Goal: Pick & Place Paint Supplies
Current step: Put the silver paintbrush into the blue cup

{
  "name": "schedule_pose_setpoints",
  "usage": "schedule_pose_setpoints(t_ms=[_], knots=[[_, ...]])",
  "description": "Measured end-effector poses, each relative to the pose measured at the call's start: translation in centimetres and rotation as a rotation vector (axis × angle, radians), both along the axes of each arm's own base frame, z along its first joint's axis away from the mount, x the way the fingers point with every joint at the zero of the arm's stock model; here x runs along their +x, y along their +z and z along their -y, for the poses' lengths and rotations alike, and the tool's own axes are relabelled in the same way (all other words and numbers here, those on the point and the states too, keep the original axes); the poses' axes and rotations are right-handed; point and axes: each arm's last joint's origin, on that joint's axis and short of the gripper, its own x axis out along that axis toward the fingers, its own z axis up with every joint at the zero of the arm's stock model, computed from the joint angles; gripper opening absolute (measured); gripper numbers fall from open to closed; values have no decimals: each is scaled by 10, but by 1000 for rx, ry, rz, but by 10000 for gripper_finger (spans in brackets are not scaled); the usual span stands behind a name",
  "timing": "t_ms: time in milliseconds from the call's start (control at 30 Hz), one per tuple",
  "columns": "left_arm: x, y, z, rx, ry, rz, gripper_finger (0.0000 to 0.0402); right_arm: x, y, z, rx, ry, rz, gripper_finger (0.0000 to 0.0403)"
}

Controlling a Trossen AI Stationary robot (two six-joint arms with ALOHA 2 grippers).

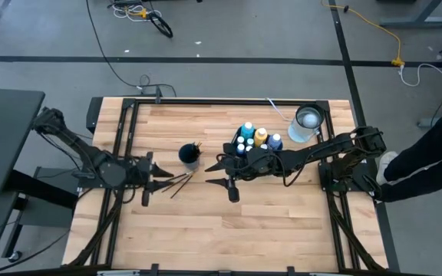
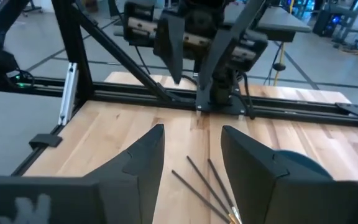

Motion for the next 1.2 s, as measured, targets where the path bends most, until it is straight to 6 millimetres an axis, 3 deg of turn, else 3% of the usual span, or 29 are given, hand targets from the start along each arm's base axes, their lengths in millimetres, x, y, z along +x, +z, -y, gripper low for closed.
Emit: schedule_pose_setpoints(t_ms=[433, 733, 1200], knots=[[5, -28, 32, -105, 27, -131, 135, 0, 0, -1, 0, 47, 0, 161], [-4, -47, 26, -134, 157, -265, 135, 0, 0, -1, -2, 47, 0, 161], [12, -90, 36, 37, 366, -310, 135, 0, 0, -1, -11, 48, 1, 161]])
